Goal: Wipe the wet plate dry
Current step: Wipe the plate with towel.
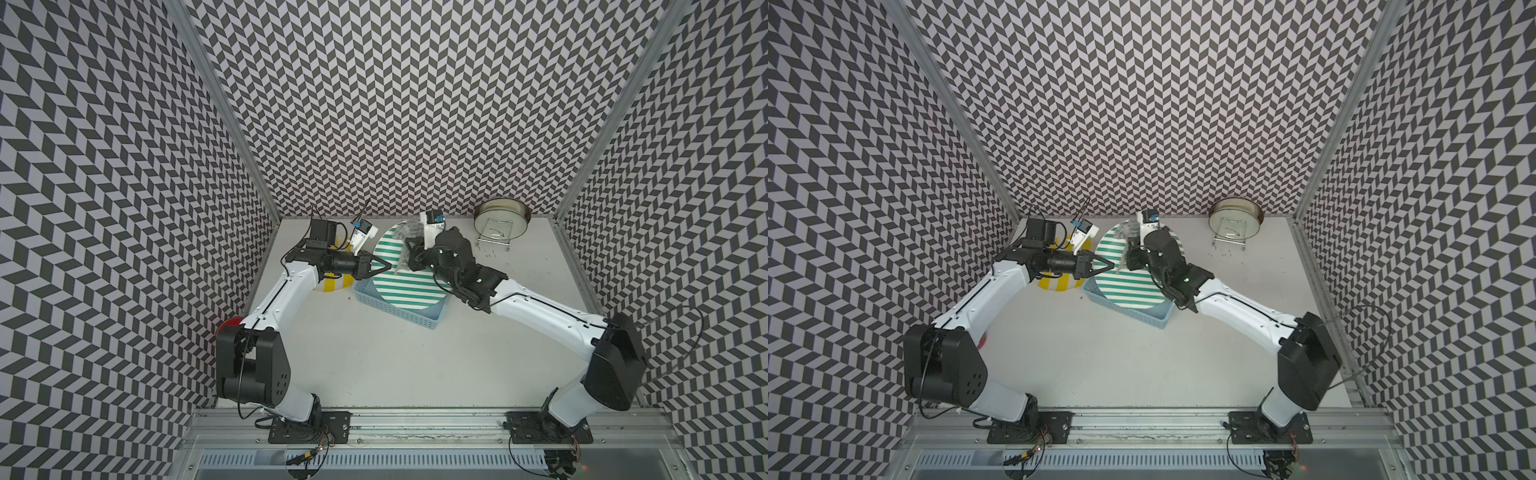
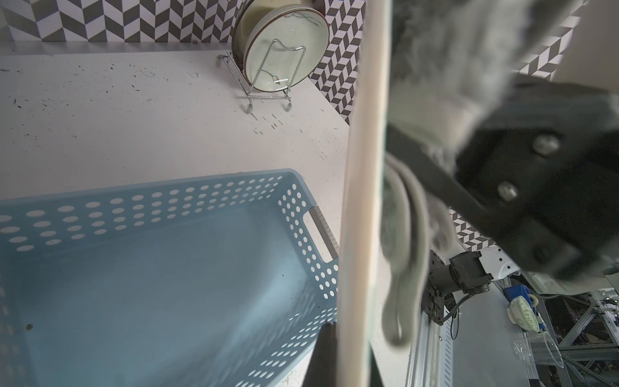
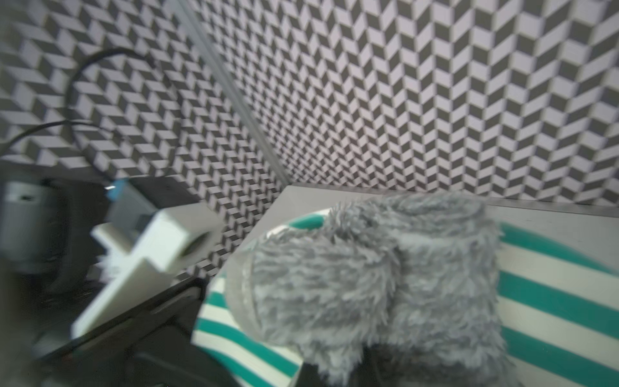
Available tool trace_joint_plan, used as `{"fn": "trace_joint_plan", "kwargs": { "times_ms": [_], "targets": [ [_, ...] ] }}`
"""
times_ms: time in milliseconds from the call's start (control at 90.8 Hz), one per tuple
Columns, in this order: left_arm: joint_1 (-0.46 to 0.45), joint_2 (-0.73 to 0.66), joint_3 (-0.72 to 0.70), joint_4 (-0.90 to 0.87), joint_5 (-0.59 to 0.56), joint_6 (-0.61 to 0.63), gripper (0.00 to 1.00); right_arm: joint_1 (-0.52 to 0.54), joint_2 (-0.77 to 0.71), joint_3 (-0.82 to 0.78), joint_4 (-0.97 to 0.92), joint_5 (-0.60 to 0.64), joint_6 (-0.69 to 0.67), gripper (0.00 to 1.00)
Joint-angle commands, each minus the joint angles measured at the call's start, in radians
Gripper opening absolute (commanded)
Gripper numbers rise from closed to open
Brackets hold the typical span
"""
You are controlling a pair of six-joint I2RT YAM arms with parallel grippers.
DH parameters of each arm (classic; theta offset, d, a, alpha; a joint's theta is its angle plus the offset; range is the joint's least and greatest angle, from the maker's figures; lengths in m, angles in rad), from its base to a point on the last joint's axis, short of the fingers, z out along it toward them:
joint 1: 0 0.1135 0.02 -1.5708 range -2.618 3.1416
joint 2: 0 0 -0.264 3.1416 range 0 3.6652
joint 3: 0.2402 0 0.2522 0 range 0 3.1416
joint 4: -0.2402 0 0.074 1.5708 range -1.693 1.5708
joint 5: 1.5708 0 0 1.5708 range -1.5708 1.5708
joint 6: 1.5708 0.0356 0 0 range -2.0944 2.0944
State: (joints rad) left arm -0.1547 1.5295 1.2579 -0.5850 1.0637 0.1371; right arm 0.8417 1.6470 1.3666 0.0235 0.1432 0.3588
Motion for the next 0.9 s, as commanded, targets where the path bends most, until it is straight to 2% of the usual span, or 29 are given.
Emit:
{"fn": "trace_joint_plan", "kwargs": {
  "times_ms": [0,121,264,573,705,892],
  "targets": [
    [-0.022,-0.055,0.006,0.069,0.131,0.031,0.00,0.058,0.083,0.083,-0.016,-0.117,-0.027,0.00],
    [-0.025,-0.057,0.008,0.081,0.126,0.018,0.00,0.073,0.110,0.100,-0.020,-0.161,0.000,0.00],
    [-0.025,-0.064,0.016,0.098,0.123,0.000,0.00,0.049,0.072,0.021,-0.012,-0.087,0.040,0.00],
    [-0.025,-0.076,0.029,0.113,0.132,-0.020,0.00,-0.169,-0.147,-0.266,-0.004,-0.014,0.085,0.00],
    [-0.026,-0.075,0.028,0.127,0.141,-0.034,0.00,-0.208,-0.218,-0.339,0.007,0.004,0.056,0.00],
    [-0.025,-0.073,0.023,0.156,0.141,-0.056,0.00,-0.194,-0.195,-0.337,0.015,-0.123,0.054,0.00]
  ]
}}
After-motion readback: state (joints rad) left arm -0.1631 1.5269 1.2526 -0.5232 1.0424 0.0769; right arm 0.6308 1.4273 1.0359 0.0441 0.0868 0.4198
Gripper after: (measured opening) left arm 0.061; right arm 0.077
